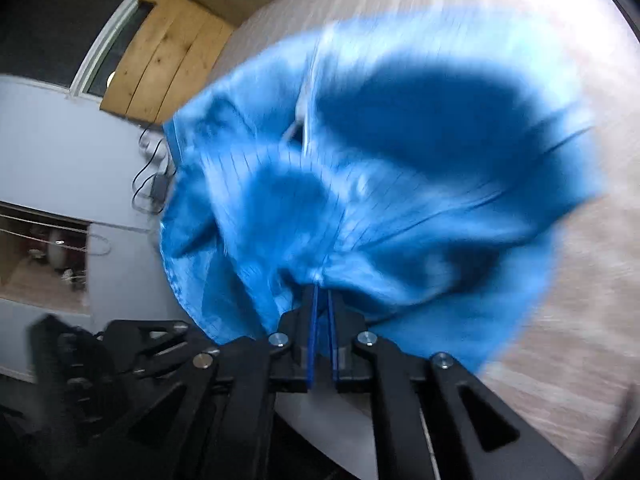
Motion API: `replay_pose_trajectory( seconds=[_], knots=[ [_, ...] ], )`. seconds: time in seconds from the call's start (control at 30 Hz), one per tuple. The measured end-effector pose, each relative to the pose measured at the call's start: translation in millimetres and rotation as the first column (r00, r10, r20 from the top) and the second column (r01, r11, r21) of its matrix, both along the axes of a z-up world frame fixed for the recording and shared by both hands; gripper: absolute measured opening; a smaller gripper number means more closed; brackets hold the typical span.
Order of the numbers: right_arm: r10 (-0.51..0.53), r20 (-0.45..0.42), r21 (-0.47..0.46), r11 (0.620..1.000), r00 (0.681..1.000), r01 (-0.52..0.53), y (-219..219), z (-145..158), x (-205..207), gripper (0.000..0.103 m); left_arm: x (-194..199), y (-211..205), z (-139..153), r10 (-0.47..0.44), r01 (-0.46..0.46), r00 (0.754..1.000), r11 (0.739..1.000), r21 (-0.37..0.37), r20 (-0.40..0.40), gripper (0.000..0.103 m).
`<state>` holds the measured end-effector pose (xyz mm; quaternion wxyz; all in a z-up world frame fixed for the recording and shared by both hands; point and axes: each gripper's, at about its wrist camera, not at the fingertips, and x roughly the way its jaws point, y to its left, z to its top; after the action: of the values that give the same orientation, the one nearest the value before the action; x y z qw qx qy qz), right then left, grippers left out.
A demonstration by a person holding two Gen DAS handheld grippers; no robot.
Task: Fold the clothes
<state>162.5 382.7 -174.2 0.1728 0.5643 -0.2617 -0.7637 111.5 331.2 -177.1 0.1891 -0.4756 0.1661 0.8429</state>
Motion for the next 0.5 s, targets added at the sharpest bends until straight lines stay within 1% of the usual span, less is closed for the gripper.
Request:
replay_pose_trajectory(
  seconds=[0.03, 0.1, 0.17, 0.23, 0.27, 0.33, 0.37, 0.43, 0.47, 0.5],
  knots=[
    [0.008, -0.034, 0.032, 0.999, 0.999, -0.007, -1, 16, -1, 0.014, 0, 1, 0, -0.003, 0.003, 1.000, 1.000, -0.003, -0.003, 0.000],
    [0.052, -0.110, 0.137, 0.990, 0.993, -0.037, -12, 44, -8, 0.035, 0, 2, 1, -0.010, 0.010, 1.000, 1.000, -0.005, -0.006, 0.000],
    [0.098, -0.147, 0.241, 0.969, 0.984, -0.061, -27, 57, -19, 0.041, 2, 1, 4, -0.012, 0.012, 1.000, 1.000, -0.004, -0.009, 0.000],
    [0.132, -0.127, 0.307, 0.948, 0.983, -0.088, -42, 53, -40, 0.041, -1, 2, 5, -0.022, 0.022, 1.000, 1.000, -0.004, -0.010, 0.000],
    [0.128, -0.105, 0.331, 0.940, 0.986, -0.086, -44, 48, -49, 0.041, -1, 3, 5, -0.028, 0.028, 1.000, 1.000, -0.006, -0.011, 0.000],
    [0.094, -0.055, 0.374, 0.925, 0.994, -0.067, -41, 34, -64, 0.012, 0, 6, 5, -0.036, 0.036, 0.999, 0.999, -0.012, -0.011, 0.000],
    [0.068, -0.034, 0.363, 0.930, 0.997, -0.051, -34, 28, -66, 0.002, -2, 7, 5, -0.039, 0.038, 0.999, 0.999, -0.011, -0.008, 0.000],
    [-0.038, -0.023, 0.191, 0.981, 0.999, 0.042, 2, 17, -54, 0.002, -2, 6, 3, -0.033, 0.033, 0.999, 0.999, 0.002, 0.005, 0.000],
    [-0.088, -0.012, 0.103, 0.991, 0.996, 0.088, 19, 12, -47, 0.002, -3, 5, 2, -0.029, 0.029, 0.999, 0.999, 0.014, 0.018, 0.001],
    [-0.144, 0.006, -0.001, 0.990, 0.990, 0.144, 36, 3, -38, 0.002, -3, 4, 2, -0.025, 0.024, 0.999, 0.999, 0.025, 0.031, 0.001]
  ],
)
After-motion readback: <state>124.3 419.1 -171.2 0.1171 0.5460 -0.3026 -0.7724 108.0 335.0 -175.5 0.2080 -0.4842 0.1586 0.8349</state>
